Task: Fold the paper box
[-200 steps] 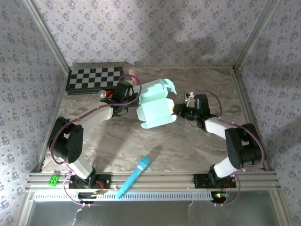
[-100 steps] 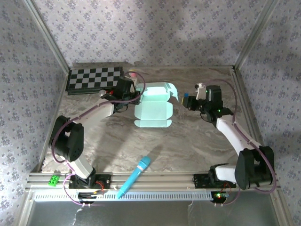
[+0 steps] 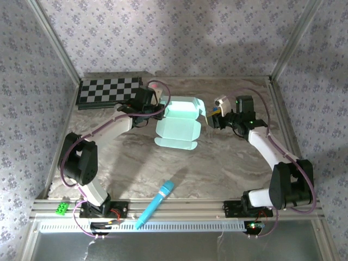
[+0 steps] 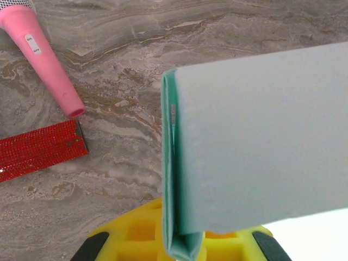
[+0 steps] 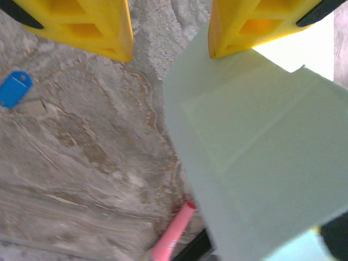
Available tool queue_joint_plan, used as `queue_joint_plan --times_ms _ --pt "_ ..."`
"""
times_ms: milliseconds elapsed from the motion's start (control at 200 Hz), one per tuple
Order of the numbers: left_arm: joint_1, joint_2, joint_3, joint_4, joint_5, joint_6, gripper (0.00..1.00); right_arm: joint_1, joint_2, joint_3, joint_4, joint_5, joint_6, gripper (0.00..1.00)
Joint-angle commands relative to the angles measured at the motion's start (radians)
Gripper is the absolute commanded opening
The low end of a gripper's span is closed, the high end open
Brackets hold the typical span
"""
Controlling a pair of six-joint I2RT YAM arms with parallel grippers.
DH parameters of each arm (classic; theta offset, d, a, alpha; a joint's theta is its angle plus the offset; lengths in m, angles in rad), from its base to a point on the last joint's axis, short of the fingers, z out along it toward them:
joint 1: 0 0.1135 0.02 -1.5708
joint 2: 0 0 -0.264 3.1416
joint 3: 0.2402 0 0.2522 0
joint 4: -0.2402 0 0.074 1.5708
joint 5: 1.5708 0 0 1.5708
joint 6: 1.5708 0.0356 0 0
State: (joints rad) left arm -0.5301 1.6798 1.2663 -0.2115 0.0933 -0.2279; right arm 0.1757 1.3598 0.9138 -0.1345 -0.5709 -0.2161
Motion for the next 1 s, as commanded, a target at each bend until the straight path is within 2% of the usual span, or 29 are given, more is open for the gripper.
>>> queue_joint_plan --times_ms 0,540,995 --pt "0.003 0.015 0.039 -0.019 0.028 0.015 0.00 0.026 0.019 0.043 -0.019 -0.058 -0.125 0.43" --pt "-0.011 0.023 0.054 -0.022 0.079 0.017 0.00 0.091 0.123 0.133 0.020 -0.006 -0.104 0.43" --pt "-0.026 0.012 0.070 -0.034 0.114 0.059 0.00 0.136 0.189 0.161 0.109 0.155 -0.081 0.37"
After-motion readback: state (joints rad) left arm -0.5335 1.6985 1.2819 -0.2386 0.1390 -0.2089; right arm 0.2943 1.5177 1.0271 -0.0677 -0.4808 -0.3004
